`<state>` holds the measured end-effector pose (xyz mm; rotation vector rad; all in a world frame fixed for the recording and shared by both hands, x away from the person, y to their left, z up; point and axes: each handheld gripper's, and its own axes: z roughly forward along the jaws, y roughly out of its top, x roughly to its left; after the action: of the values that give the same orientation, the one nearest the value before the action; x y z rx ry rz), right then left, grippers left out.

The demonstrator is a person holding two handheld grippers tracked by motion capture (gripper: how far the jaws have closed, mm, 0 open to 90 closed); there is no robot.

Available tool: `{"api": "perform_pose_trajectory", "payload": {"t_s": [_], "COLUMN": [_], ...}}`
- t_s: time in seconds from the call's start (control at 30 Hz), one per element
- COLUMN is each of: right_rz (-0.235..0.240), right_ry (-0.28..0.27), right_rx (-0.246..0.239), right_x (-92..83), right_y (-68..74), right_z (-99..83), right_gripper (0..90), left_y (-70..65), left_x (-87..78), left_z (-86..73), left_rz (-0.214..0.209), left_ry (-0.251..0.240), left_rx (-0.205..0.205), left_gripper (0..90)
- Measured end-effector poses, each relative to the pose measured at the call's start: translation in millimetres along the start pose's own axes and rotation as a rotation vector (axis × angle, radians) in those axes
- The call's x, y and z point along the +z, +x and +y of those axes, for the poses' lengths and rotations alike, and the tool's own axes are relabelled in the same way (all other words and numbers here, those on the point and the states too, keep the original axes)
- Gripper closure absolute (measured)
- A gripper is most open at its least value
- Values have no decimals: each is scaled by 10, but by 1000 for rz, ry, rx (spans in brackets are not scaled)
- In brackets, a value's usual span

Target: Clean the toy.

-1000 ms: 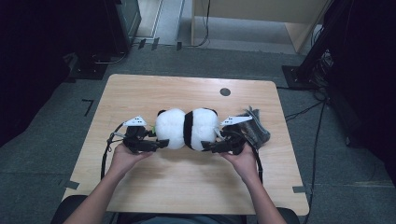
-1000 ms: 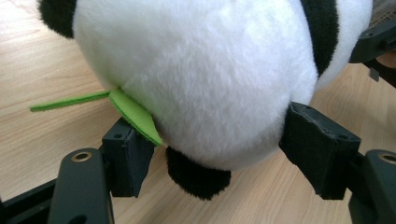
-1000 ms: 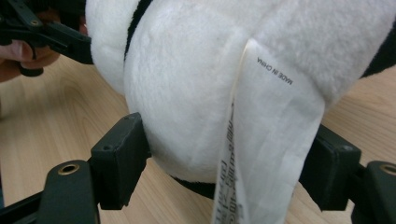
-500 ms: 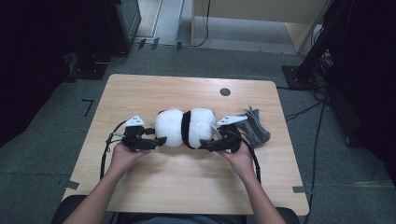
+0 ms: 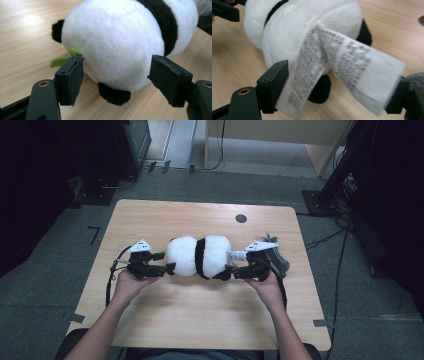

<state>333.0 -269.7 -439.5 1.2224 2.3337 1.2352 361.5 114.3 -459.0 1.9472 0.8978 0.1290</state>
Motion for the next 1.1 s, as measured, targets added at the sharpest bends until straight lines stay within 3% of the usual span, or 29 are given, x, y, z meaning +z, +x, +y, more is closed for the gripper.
{"api": "perform_pose_trajectory", "payload": {"t_s": [0.13,0.37,0.57,0.63,0.9,1.1], "right_rz": [-26,-75,-130,-132,-206,-246], "right_ry": [-12,-36,-44,-46,-70,-52], "right_rx": [4,26,37,47,54,45], "right_x": [-65,-169,-237,-259,-365,-339], "right_y": [-69,-202,-351,-410,-595,-711], "right_z": [-16,-48,-69,-82,-123,-188], "right_gripper": [217,231,245,254,259,276], "left_y": [25,0,-10,13,116,114], "left_x": [-17,0,110,140,249,276], "left_z": [56,170,244,270,240,220], "left_rz": [1,0,15,6,1,6], "left_ry": [-15,-32,-36,-42,-37,-61], "left_rx": [-3,44,70,58,32,71], "left_gripper": [270,255,233,233,169,160]}}
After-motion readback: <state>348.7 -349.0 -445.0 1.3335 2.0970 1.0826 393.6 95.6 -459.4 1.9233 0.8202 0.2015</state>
